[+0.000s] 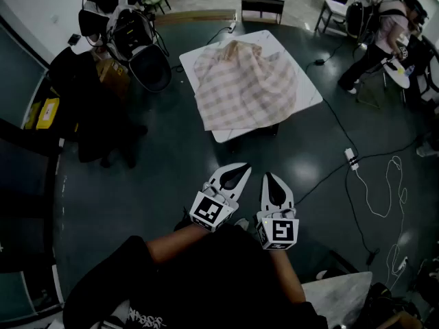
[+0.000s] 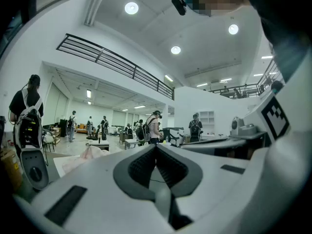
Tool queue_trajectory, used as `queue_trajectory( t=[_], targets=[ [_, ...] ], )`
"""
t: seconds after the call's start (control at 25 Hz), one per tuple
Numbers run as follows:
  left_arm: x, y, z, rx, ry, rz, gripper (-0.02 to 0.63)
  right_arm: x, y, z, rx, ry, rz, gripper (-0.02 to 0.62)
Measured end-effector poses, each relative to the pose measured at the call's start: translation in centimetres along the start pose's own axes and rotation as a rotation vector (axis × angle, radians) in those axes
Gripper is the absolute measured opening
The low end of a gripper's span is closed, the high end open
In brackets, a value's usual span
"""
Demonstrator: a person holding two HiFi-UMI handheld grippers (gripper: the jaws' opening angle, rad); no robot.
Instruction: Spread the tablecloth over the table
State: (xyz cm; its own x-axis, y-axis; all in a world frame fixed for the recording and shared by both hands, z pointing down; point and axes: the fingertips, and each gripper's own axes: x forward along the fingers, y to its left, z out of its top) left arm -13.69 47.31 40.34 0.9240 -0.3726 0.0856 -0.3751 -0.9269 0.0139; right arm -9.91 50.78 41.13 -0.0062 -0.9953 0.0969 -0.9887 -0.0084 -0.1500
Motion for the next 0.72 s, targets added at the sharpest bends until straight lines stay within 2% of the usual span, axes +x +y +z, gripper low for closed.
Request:
queue_trajectory(
  t=[0.16,0.24,0.36,0.52,0.72],
  targets=[
    [1.4,-1.1,-1.3,-0.044,0.010,0.011,0.017,-0.9,-2.3,-0.8,-0.001,-0.010,-0.021,0.015],
    [2.2,-1.2,-2.0,-0.072,0.017,0.003,0.017,-1.0,-3.2,-1.8,0.041,-0.002,-0.008,0.015],
    [3.0,-0.4,-4.7,-0.088,0.075,-0.027,0.017,-0.4,-4.2,-3.5,0.113,0.036,-0.001,0.016],
    [4.1,4.3,-9.3,-0.119,0.160,0.004,0.017,2.1,-5.9,-5.0,0.130,0.062,-0.015,0.017],
    [6.9,11.9,-13.1,-0.133,0.205,0.060,0.018,8.8,-7.6,-6.3,0.083,0.134,0.017,0.017]
  ],
)
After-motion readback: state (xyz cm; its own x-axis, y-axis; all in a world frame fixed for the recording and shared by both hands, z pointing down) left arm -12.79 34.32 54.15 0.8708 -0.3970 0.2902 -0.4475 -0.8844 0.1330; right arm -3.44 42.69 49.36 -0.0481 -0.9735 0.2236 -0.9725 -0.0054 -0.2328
